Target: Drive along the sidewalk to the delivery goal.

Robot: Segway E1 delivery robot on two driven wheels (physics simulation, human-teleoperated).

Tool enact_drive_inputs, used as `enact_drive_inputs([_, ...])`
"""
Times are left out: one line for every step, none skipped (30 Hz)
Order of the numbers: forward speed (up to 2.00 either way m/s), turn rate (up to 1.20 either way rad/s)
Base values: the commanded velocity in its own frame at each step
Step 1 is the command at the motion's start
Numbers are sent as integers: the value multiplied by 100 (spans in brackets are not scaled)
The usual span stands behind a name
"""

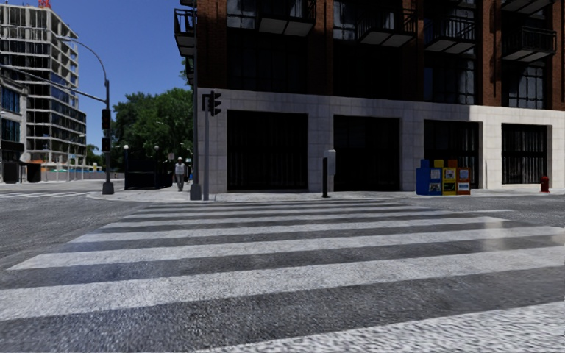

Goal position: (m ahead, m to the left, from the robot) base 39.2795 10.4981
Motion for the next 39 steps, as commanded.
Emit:
enact_drive_inputs([165, -26])
enact_drive_inputs([165, -25])
enact_drive_inputs([166, -12])
enact_drive_inputs([166, -2])
enact_drive_inputs([166, 0])
enact_drive_inputs([166, 0])
enact_drive_inputs([166, 0])
enact_drive_inputs([166, 0])
enact_drive_inputs([166, 0])
enact_drive_inputs([166, 0])
enact_drive_inputs([166, 0])
enact_drive_inputs([166, 0])
enact_drive_inputs([166, 0])
enact_drive_inputs([166, 0])
enact_drive_inputs([166, 0])
enact_drive_inputs([166, 0])
enact_drive_inputs([166, 0])
enact_drive_inputs([166, 0])
enact_drive_inputs([166, 0])
enact_drive_inputs([166, 0])
enact_drive_inputs([166, 0])
enact_drive_inputs([166, 0])
enact_drive_inputs([166, 0])
enact_drive_inputs([166, 0])
enact_drive_inputs([166, 0])
enact_drive_inputs([166, 0])
enact_drive_inputs([166, 0])
enact_drive_inputs([166, 0])
enact_drive_inputs([166, 0])
enact_drive_inputs([166, 0])
enact_drive_inputs([166, 0])
enact_drive_inputs([166, 0])
enact_drive_inputs([166, 0])
enact_drive_inputs([166, 0])
enact_drive_inputs([166, 0])
enact_drive_inputs([166, 0])
enact_drive_inputs([166, 0])
enact_drive_inputs([166, 0])
enact_drive_inputs([166, 0])
